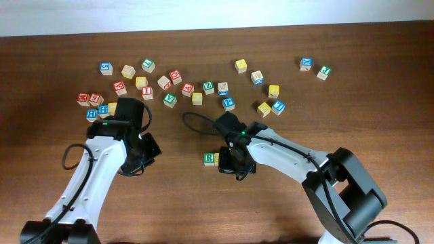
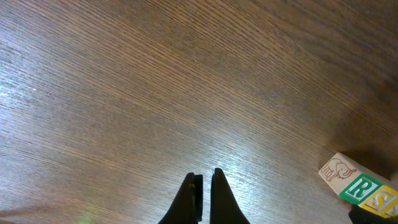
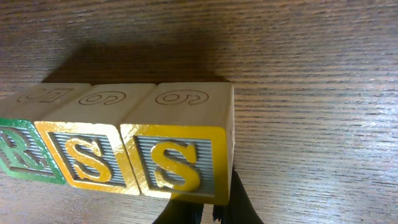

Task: Spell out RSS

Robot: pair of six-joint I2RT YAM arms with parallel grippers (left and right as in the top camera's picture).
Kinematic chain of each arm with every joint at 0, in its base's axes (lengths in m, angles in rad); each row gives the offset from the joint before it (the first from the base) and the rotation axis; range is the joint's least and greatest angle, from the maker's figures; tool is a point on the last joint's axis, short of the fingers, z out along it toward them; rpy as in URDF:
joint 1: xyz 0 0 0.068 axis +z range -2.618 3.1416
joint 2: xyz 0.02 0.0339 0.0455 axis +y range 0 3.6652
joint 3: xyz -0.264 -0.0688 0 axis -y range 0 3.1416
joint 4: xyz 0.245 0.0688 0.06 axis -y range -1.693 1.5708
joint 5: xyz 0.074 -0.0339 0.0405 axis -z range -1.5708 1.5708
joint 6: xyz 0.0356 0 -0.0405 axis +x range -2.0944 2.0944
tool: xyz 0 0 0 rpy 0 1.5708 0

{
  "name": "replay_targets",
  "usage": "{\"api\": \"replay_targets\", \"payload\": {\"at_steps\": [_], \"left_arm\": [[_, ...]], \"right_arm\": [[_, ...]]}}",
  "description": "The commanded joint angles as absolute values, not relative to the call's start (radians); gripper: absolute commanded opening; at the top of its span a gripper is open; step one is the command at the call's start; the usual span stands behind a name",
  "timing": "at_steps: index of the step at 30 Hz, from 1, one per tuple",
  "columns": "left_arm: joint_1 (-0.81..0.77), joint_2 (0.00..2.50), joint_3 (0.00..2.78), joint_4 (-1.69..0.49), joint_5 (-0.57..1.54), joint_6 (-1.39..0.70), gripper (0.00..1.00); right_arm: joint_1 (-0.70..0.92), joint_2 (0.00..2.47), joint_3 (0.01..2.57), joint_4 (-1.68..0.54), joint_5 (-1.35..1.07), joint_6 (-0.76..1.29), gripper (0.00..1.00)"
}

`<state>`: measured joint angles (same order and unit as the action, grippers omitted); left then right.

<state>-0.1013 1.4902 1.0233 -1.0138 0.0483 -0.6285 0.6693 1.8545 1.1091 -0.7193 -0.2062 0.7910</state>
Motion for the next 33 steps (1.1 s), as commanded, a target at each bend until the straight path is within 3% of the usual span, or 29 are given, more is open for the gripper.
{"api": "replay_targets", "payload": {"at_steps": [1,8,17,22,25,33], "left_arm": [[-0.097,1.475,1.031,-1.016,0.049,-0.613,0.0],[-0.097,1.475,1.031,-1.025,0.064,-0.565,0.0],[-0.098,1.475,1.023,-1.023,0.092,-0.498,0.0],[-0.151,1.48,0.93,-0.875,0.189,-0.447,0.0],[-0.232,1.515,0.914,-0.786,0.189,-0.452,0.0],[-0.36,1.734,0.914,-0.63,0.237,-0.484,0.0]], "right_arm": [[0.677,1.854,1.103,-0.714,-0.194,0.802,0.04],[0.677,1.848,1.107,-0.724,-0.357,0.801,0.04],[0.682,1.71,1.172,-0.86,-0.32,0.761,0.04],[0.474,1.599,1.199,-1.017,-0.195,0.65,0.04],[0.404,1.634,1.168,-0.985,-0.14,0.605,0.04],[0.46,1.808,1.106,-0.779,-0.219,0.637,0.04]]}}
